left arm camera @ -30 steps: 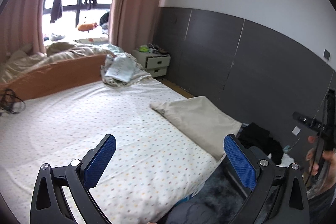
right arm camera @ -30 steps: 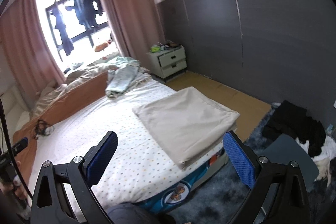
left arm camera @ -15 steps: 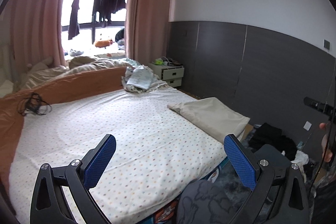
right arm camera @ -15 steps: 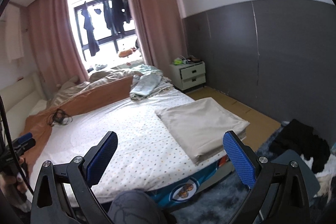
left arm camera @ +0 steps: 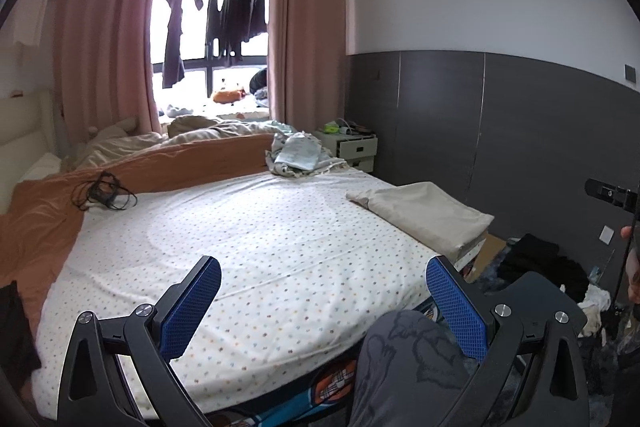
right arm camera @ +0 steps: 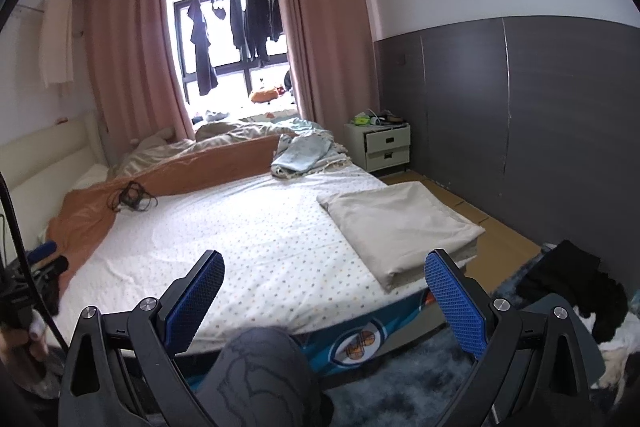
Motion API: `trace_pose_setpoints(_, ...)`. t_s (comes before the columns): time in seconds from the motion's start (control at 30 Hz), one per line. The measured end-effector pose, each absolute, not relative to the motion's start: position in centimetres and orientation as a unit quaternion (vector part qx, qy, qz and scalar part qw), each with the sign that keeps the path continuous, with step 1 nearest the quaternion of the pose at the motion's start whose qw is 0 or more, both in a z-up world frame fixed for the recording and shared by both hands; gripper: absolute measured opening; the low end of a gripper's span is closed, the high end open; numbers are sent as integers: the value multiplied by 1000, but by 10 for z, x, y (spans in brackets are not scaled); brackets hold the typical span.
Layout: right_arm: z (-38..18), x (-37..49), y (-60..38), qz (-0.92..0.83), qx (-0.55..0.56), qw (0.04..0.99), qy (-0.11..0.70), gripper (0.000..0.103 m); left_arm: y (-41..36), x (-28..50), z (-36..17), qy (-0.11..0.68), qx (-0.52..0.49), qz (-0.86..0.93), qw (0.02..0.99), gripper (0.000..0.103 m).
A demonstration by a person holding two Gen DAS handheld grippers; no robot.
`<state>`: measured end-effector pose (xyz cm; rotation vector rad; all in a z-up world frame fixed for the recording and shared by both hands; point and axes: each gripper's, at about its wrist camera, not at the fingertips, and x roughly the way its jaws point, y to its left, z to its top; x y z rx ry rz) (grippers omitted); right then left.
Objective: Fold large clothes
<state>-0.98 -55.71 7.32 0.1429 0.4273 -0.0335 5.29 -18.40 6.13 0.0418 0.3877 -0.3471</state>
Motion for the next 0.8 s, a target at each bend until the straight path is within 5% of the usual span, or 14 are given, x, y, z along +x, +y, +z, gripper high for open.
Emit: trace_pose_setpoints(0.8, 21, -46, -488, 9, 29, 980, 198, 101, -157, -11, 30, 152, -11, -133, 979, 102)
